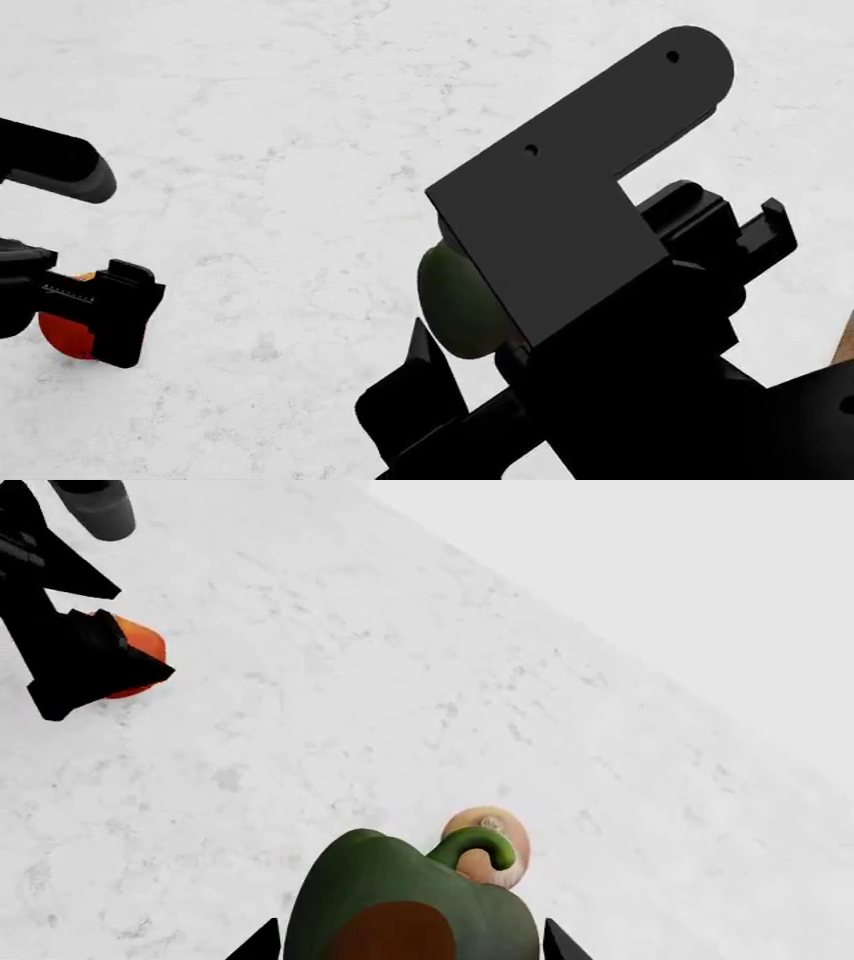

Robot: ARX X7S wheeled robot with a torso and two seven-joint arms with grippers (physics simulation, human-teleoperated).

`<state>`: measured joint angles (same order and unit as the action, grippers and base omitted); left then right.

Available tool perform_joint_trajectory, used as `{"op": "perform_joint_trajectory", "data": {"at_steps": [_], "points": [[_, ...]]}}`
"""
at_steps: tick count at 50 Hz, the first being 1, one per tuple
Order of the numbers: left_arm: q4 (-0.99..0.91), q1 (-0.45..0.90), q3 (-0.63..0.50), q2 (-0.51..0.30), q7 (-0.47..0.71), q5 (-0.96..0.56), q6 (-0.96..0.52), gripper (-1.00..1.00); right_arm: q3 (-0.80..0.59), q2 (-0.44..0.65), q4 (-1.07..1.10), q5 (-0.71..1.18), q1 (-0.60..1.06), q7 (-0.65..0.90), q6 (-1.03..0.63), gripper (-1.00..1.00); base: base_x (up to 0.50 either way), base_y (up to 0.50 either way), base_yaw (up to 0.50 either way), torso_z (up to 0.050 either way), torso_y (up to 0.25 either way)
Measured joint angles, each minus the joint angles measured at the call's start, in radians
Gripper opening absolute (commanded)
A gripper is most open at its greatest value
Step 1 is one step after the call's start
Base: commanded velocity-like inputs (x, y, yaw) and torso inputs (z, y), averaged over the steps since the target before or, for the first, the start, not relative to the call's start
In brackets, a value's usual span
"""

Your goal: Place the avocado, onion, tomato and bell pepper on the cutting board.

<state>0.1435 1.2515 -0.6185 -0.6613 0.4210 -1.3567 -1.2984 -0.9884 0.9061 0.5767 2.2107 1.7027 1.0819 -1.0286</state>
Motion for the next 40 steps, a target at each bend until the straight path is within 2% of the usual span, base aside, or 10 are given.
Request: {"op": "perform_joint_trajectory", "data": {"at_steps": [33,34,40], "points": [[0.113,-0.090,-0.061,0.021,-0.096,0.113,0.136,1.00,-0.010,-0.001,0.010,0.017,0.012,0.013,0.007,-1.00,0.00,0.00,0.00,0.000,0.000],[0.115,-0.094,-0.061,0.021,-0.096,0.114,0.138,-1.00,-0.010,-0.002,0.010,0.018,0.014,0.014,0.007,-1.00,0.00,0.00,0.00,0.000,0.000],[0.116,-0.106,-0.049,0.020,-0.096,0.123,0.149,-1.00,-0.012,-0.004,0.009,0.029,0.025,0.020,0.006,-1.00,0.00,0.00,0.00,0.000,0.000]]}}
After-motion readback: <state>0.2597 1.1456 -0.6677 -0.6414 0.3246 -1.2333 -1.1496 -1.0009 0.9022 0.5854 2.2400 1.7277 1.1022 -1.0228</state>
